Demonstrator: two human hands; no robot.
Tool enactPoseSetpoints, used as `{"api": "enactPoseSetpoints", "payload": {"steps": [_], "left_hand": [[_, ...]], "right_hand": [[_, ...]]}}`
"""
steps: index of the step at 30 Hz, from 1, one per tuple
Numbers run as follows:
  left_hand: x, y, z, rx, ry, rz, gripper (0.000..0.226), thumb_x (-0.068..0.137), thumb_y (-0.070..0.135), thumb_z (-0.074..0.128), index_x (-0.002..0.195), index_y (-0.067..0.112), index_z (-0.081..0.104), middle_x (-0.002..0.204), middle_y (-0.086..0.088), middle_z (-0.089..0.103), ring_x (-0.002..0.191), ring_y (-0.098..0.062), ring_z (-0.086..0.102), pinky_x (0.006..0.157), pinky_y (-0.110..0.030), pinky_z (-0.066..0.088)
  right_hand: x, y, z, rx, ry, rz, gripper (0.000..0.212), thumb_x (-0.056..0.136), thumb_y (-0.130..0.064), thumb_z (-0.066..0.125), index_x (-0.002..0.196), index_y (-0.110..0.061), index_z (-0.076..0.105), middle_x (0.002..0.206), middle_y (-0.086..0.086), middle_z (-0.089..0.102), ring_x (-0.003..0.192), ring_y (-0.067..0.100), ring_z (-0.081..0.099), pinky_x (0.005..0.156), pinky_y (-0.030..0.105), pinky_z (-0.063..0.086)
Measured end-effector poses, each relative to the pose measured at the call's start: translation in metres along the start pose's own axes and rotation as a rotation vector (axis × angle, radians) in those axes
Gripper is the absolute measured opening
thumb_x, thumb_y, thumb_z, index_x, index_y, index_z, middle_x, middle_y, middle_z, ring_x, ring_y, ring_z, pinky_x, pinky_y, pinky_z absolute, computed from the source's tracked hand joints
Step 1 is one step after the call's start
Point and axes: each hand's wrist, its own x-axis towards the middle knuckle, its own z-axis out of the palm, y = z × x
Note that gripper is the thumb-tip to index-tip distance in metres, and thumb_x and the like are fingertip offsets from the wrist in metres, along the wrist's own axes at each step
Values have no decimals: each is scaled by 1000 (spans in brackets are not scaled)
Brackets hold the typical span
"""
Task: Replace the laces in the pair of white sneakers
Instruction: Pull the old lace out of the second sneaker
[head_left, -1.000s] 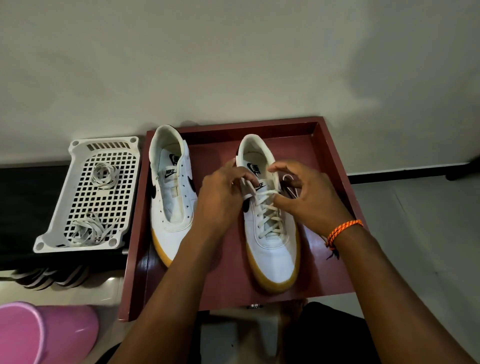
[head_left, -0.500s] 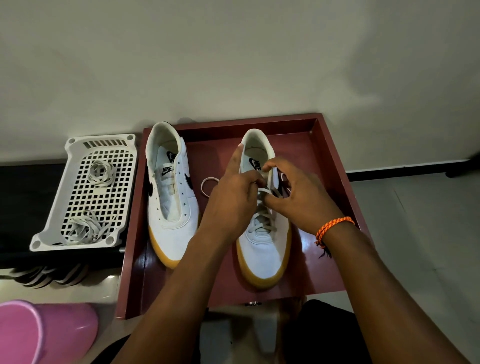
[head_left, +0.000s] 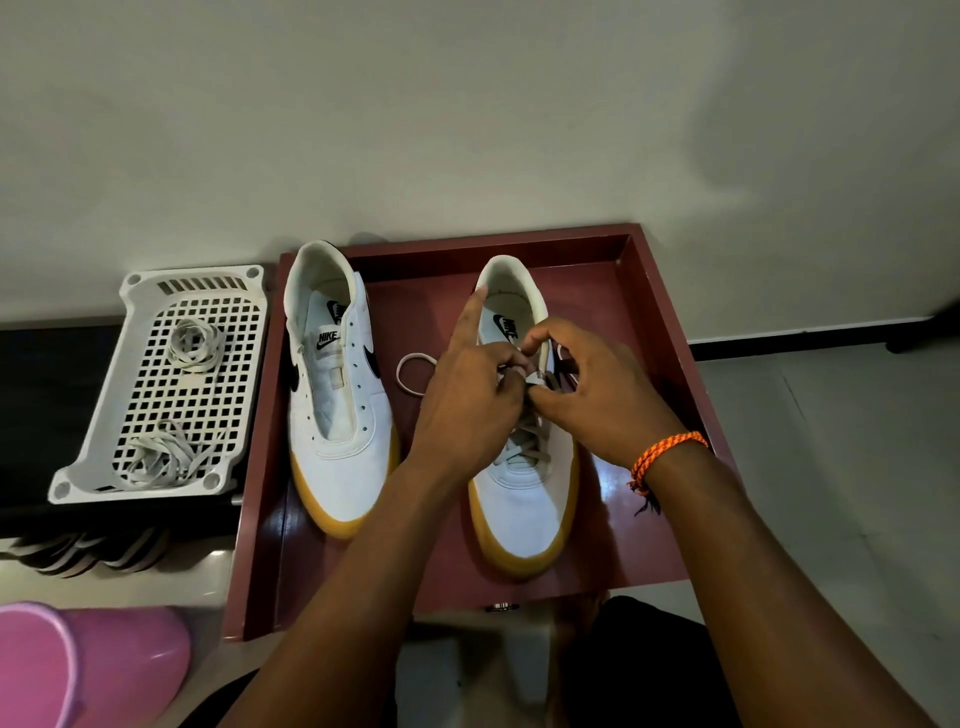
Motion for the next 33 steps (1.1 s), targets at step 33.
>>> {"api": "enactPoseSetpoints", "payload": {"steps": [33], "left_hand": [[2, -15, 7, -4, 212, 87, 12, 98, 31, 66, 99, 23, 75, 164, 11, 39, 140, -14, 47, 98, -34, 48]], "right_hand": [[1, 2, 3, 9, 7, -7, 34, 87, -20, 76, 115, -32, 61, 114, -9, 65, 101, 8, 63, 79, 18, 51]]}}
